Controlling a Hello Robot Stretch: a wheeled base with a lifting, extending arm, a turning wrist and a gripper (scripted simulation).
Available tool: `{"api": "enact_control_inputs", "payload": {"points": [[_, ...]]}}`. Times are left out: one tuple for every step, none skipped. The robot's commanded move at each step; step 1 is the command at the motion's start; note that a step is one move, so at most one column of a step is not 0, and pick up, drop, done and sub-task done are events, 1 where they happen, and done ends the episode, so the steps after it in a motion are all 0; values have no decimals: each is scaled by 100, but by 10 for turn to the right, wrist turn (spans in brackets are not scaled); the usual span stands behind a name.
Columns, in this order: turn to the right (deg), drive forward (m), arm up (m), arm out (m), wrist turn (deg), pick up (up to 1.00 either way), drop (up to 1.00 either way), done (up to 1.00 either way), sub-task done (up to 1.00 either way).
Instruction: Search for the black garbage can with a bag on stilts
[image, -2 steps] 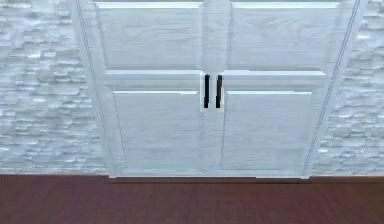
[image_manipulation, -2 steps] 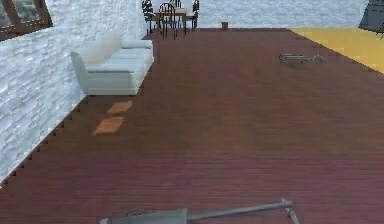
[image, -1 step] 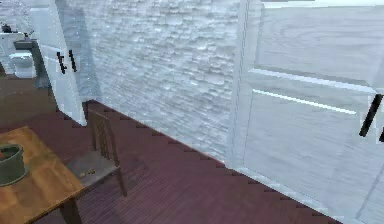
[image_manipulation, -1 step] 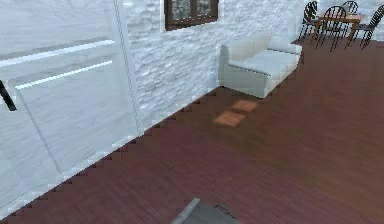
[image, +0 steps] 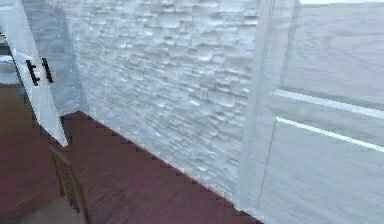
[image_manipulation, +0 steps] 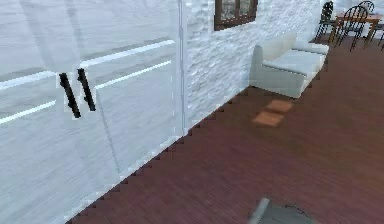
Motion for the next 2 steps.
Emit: {"api": "enact_control_inputs", "payload": {"points": [[-90, 0, 0, 0, 0, 0, 0, 0, 0], [-30, 0, 0, 0, 0, 0, 0, 0, 0]]}}
